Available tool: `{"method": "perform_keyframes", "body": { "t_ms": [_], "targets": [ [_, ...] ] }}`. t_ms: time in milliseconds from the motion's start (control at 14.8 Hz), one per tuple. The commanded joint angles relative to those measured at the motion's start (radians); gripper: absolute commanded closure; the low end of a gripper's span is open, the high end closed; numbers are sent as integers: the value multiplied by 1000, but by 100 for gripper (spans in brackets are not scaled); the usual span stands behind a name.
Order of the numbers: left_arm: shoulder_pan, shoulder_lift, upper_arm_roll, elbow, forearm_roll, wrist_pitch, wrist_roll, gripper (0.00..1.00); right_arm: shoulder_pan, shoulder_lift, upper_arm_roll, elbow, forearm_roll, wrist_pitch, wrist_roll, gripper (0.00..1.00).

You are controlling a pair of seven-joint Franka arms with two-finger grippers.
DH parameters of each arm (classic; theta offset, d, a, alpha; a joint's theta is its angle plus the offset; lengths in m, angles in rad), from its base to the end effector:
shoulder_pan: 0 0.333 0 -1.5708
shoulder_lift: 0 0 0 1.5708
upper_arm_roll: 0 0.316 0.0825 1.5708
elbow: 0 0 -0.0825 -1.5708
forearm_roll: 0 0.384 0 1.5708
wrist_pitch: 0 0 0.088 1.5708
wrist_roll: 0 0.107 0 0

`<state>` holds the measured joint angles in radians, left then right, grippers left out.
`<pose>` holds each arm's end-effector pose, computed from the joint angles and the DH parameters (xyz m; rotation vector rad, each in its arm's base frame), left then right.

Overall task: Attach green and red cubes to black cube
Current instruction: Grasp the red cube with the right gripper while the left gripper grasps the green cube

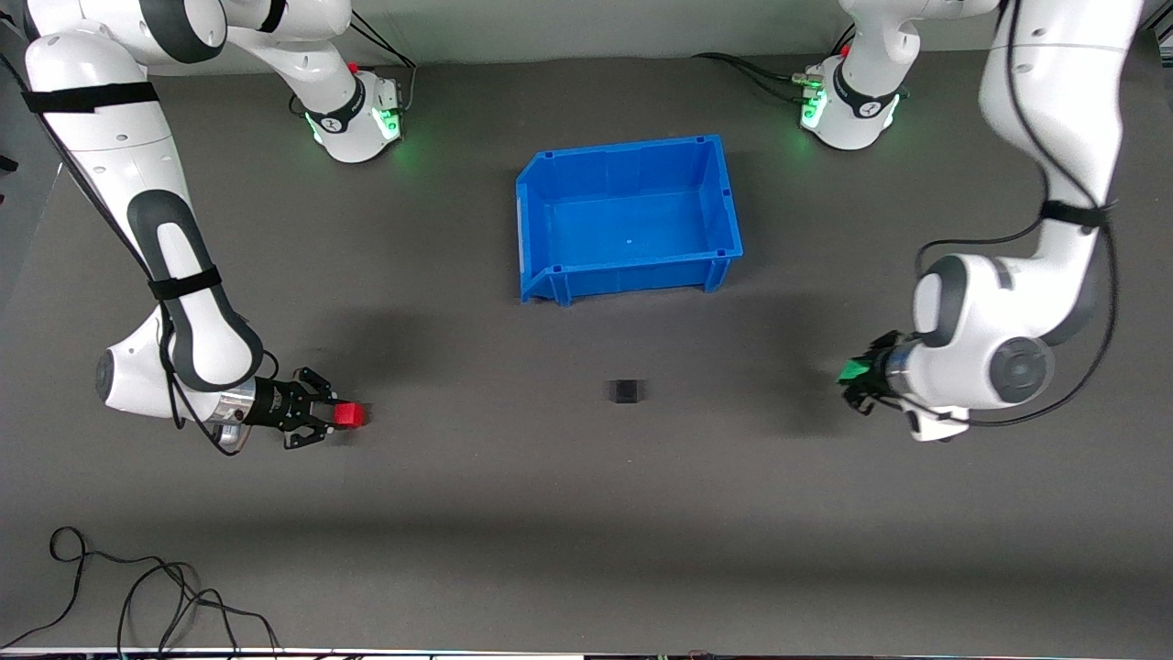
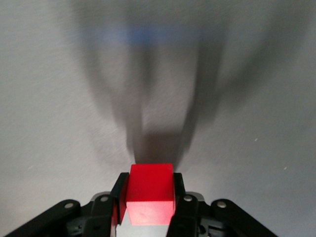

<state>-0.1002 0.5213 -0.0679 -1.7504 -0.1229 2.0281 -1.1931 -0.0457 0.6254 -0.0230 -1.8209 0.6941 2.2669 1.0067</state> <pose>0.6260 -0.1101 0.2575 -2.6163 -1.5999 0.4251 0.6329 -0.0264 0.1816 -1.9417 1.9483 0.5106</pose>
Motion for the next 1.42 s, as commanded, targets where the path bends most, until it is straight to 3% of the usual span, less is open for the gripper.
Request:
{"method": "perform_keyframes", "body": {
  "t_ms": [0,271,609,812,1083,1353],
  "targets": [
    [-55,92,14,109,-14,-23,-214,100,56,-53,-3,38,19,-53,97,80],
    [-95,140,13,173,-108,6,-472,100,220,-39,-8,113,15,-27,304,80],
    [-180,149,13,184,-302,110,-571,100,464,43,-8,172,12,218,550,80],
    [-254,181,13,184,-307,217,-666,100,552,111,-9,236,10,258,664,80],
    [-335,189,14,186,-274,221,-652,100,650,181,-11,299,1,284,699,80],
    [-357,200,13,180,-288,280,-683,100,699,226,-9,350,-71,284,699,80]
  ]
}}
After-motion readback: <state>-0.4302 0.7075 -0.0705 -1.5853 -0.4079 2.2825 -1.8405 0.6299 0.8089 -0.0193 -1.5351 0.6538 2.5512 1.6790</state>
